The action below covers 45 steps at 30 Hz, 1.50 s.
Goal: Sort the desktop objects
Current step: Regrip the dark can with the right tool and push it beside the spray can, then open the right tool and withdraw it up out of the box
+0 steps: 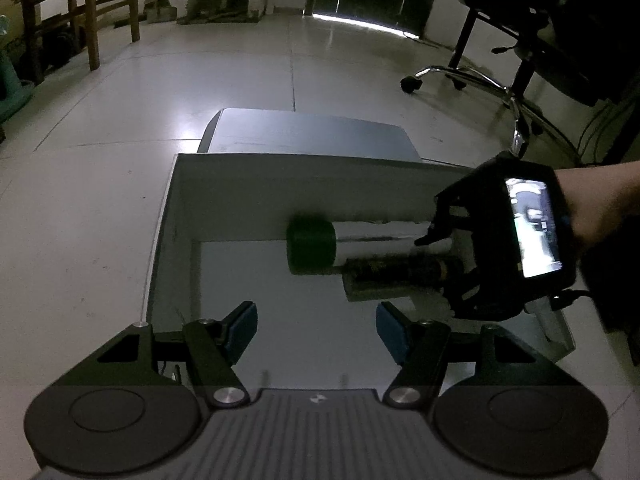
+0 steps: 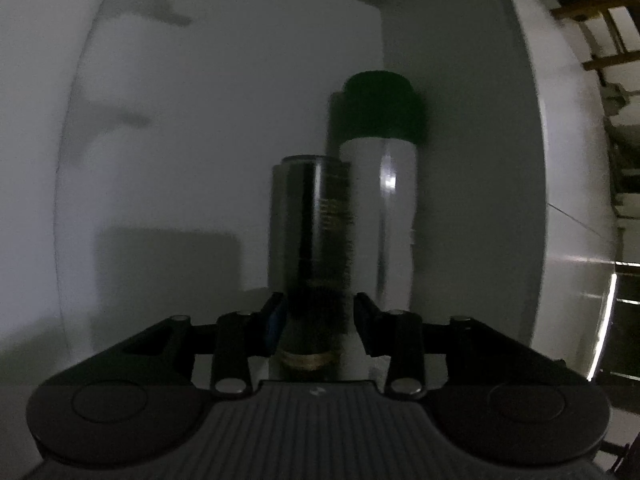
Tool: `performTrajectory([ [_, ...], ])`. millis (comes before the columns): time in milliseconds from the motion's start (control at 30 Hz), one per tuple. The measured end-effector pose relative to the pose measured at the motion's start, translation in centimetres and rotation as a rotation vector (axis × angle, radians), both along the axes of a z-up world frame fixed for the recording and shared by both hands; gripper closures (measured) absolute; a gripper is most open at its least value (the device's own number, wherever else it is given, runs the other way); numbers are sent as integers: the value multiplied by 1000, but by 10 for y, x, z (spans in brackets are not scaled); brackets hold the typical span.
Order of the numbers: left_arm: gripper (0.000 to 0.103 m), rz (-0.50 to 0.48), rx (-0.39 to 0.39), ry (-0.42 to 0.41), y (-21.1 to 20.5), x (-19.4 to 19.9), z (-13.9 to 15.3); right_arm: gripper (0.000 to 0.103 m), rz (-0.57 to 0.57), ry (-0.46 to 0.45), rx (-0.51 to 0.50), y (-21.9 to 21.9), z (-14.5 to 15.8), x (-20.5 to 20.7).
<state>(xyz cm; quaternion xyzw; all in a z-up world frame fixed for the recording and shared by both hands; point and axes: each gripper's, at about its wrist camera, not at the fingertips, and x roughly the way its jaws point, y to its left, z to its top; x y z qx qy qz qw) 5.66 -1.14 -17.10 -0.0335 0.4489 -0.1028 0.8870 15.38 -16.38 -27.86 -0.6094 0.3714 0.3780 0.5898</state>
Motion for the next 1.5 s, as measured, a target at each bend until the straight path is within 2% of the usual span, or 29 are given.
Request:
performTrajectory([
  [133,40,2,-4,-7,2,2,3,58,-17,-4,87,-11,26,8],
  [233,40,9,-5,-11,5,5,5,58,-117,27,221,-27,53,18],
  [300,40,11,-4,-15,6,7,7,58,-193,52,316,-33,58,5],
  [333,40,10,-2,-18,6,9,8,58,-229,64,364,-34,46,-20],
  [367,40,7,0,-21,6,11,9,58,-261,75,407,-9,50,-21],
  [467,40,-2,5,-30,8,17,14,58,-359,126,564,-27,92,-38],
  [533,40,-9,16,-44,7,19,18,54,-435,141,652,-40,101,-59],
  [567,40,-10,23,-50,6,20,20,49,-491,142,685,-43,104,-73],
  [700,40,-2,35,-45,3,22,22,39,-735,115,748,-53,125,-94],
  [800,32,-2,52,-48,1,21,24,28,-888,100,802,-63,149,-104],
  [900,22,17,56,-64,2,23,29,23,-1007,116,915,-73,155,-105],
  [1067,21,78,57,-87,2,25,41,21,-1300,-19,855,-76,157,-90],
  [1167,18,90,40,-94,1,23,46,18,-1432,-66,934,-83,173,-98],
  [1300,15,91,45,-97,3,29,49,15,-1487,-142,928,-76,181,-102],
  [1433,14,92,18,-69,16,46,50,14,-1497,-149,951,-77,185,-93],
  [1500,14,83,35,-83,20,53,53,14,-1473,-141,948,-77,182,-86],
])
